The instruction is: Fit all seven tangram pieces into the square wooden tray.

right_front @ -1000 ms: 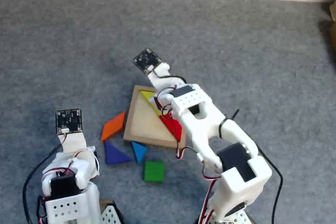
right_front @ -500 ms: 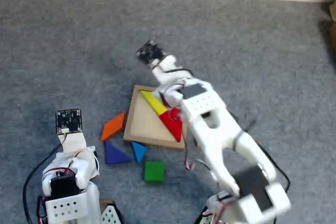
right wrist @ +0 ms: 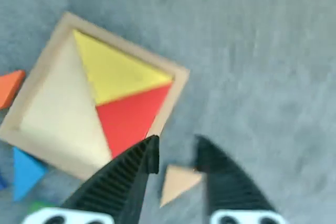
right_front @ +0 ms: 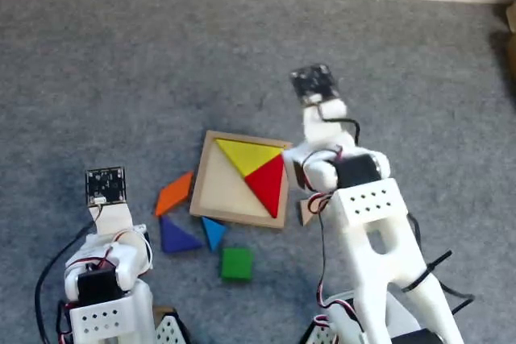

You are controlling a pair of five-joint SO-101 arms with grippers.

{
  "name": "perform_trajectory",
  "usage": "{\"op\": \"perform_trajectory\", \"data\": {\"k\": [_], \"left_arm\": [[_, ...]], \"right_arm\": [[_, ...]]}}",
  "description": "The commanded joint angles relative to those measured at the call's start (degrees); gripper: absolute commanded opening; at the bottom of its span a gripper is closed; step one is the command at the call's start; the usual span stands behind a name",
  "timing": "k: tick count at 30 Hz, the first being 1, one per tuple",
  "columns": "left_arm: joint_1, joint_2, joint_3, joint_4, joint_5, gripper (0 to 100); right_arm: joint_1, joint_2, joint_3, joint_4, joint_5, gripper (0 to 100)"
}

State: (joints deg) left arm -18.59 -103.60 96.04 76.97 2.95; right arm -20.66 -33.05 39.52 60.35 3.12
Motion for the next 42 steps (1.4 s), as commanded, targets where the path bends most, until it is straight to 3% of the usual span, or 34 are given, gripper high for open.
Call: {"op": "perform_trajectory", "data": {"k": [1,4,7,14,25,32,40,42], "left_arm": [[-0.5,-0.4,1.1,0.4,0.4,1],[-0.5,-0.4,1.1,0.4,0.4,1],[-0.5,-0.4,1.1,0.4,0.4,1],[-0.5,-0.4,1.1,0.4,0.4,1],[-0.5,-0.4,1.1,0.4,0.4,1],[-0.5,-0.4,1.1,0.4,0.4,1],[-0.5,-0.4,1.1,0.4,0.4,1],[-0.5,-0.4,1.1,0.4,0.4,1]], "right_arm": [[0.7,0.3,-0.4,5.0,-11.4,25.9],[0.7,4.4,-0.6,5.1,-21.2,29.3],[0.7,10.6,-0.9,5.1,-25.2,29.3],[0.6,22.2,-2.1,1.4,-25.3,29.3],[0.5,28.8,-2.6,0.5,-25.7,29.3],[0.7,33.9,-2.6,-5.8,-25.8,29.3],[2.9,33.9,-7.2,-2.3,-25.1,29.3],[4.4,33.9,-10.2,0.3,-21.6,29.3]]}}
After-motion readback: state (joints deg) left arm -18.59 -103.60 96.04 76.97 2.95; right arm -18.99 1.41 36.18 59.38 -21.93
